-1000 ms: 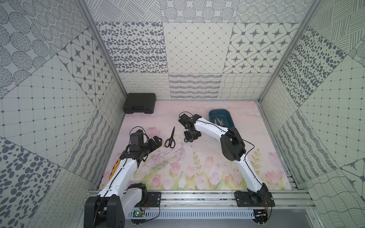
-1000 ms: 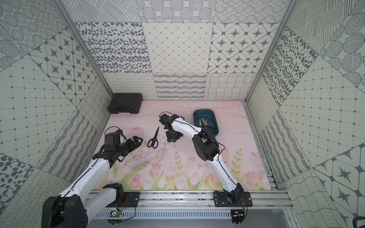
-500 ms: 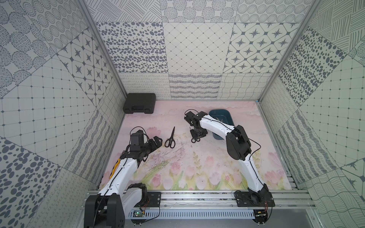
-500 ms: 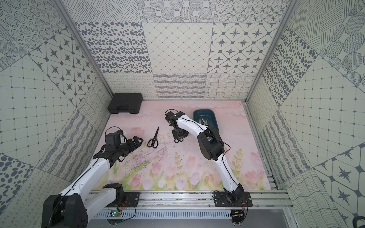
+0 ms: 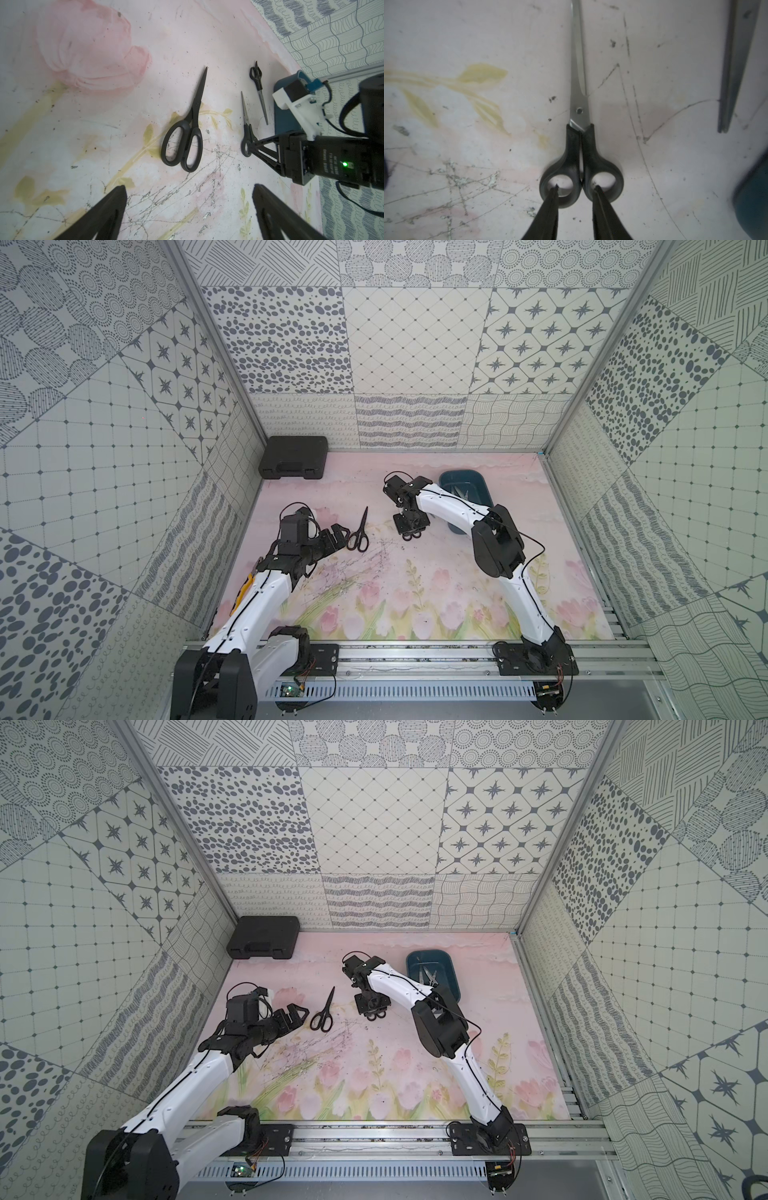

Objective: Put the scissors into the storage box
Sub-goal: Pick up the scissors from the center of the board.

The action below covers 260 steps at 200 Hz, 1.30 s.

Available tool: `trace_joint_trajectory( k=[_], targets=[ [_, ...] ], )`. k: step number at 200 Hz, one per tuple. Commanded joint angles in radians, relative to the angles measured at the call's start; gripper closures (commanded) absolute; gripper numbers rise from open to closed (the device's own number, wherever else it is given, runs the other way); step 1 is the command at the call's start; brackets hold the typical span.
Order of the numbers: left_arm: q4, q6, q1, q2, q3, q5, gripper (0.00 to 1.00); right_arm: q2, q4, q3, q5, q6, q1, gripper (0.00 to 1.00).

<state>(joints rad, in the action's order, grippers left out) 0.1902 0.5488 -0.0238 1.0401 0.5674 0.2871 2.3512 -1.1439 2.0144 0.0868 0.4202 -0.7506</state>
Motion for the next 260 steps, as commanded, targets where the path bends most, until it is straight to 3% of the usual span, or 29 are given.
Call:
trace_joint_trajectory(
  k=[1,41,88,137,205,216,237,260],
  targets=[
    [-0.034,-0.043,-0.027,0.018,0.016,0.029,0.01,0.037,0.018,0.017,-0.006,0.021,-0.002,0.71],
    [-0.082,-0.103,-0.085,0.033,0.048,0.152,0.01,0.067,0.024,-0.002,0.005,0.025,0.000,0.77],
    [-0.113,-0.137,-0.152,0.038,0.059,0.189,0.00,0.093,0.027,-0.018,0.006,0.028,0.008,1.00],
    [-0.160,-0.130,-0.158,0.047,0.031,0.162,0.00,0.034,0.027,-0.006,-0.017,0.012,0.020,1.00],
    [-0.248,-0.131,-0.172,0.024,0.037,0.174,0.01,-0.187,0.012,-0.011,-0.066,-0.025,0.053,1.00],
    [-0.221,-0.183,-0.214,0.031,0.073,0.178,0.01,-0.219,0.008,-0.013,-0.061,-0.030,0.066,1.00],
    [-0.085,-0.313,-0.355,0.063,0.183,0.063,0.01,-0.279,0.006,-0.026,-0.059,-0.030,0.112,1.00],
    [0.029,-0.322,-0.429,0.152,0.286,0.017,0.07,-0.331,0.006,-0.060,-0.022,-0.039,0.190,1.00]
  ],
)
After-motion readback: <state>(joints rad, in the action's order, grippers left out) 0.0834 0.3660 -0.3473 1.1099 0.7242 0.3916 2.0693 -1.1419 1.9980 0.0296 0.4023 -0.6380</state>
